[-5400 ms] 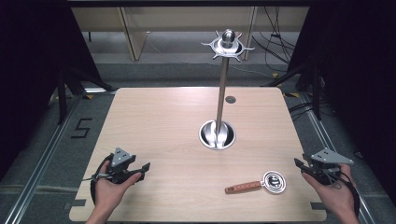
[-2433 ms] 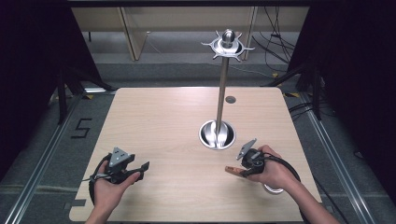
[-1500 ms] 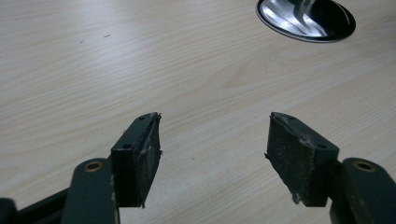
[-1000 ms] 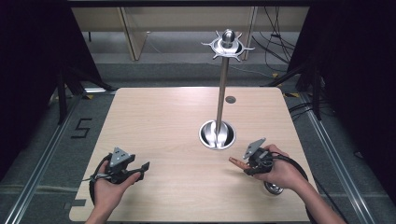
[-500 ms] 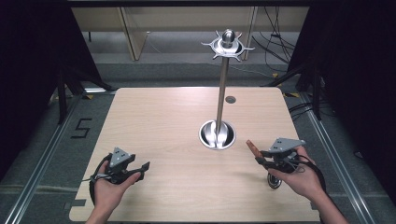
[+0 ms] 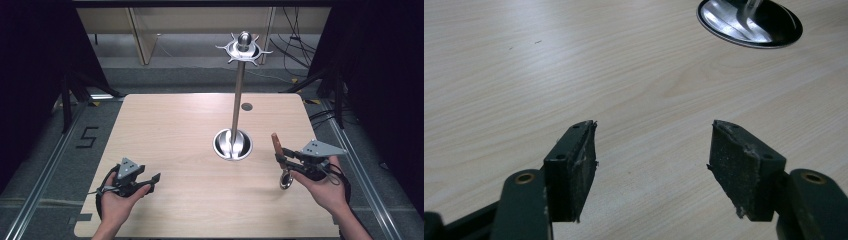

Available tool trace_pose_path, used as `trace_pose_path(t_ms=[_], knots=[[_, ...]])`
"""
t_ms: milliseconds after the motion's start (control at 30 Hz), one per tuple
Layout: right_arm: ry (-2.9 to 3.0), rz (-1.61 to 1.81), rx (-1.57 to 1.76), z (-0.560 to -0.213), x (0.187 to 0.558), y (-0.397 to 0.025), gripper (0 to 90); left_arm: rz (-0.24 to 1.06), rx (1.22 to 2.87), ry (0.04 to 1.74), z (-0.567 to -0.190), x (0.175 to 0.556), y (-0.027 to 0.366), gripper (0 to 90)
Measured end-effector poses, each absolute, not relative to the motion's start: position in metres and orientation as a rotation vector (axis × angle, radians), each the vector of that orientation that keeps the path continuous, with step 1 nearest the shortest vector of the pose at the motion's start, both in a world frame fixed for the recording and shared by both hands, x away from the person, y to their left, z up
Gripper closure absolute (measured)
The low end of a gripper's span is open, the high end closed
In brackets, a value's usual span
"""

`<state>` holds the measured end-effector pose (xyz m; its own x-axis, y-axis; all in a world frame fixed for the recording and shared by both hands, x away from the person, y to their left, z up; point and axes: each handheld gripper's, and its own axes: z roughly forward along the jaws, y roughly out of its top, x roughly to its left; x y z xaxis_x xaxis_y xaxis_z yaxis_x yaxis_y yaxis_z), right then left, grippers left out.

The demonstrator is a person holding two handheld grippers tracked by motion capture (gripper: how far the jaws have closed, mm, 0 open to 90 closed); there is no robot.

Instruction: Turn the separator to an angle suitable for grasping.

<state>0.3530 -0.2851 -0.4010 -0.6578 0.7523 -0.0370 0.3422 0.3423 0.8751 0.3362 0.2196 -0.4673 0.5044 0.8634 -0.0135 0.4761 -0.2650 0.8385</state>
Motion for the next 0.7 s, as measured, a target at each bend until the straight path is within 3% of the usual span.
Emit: trace_pose_path(t_ms=[700], knots=[[2.030,1.417,0.983,-0.378,0.346,-0.281,68.6,0.581,1.908,1.094,-0.467,0.338,0.217,34.7]])
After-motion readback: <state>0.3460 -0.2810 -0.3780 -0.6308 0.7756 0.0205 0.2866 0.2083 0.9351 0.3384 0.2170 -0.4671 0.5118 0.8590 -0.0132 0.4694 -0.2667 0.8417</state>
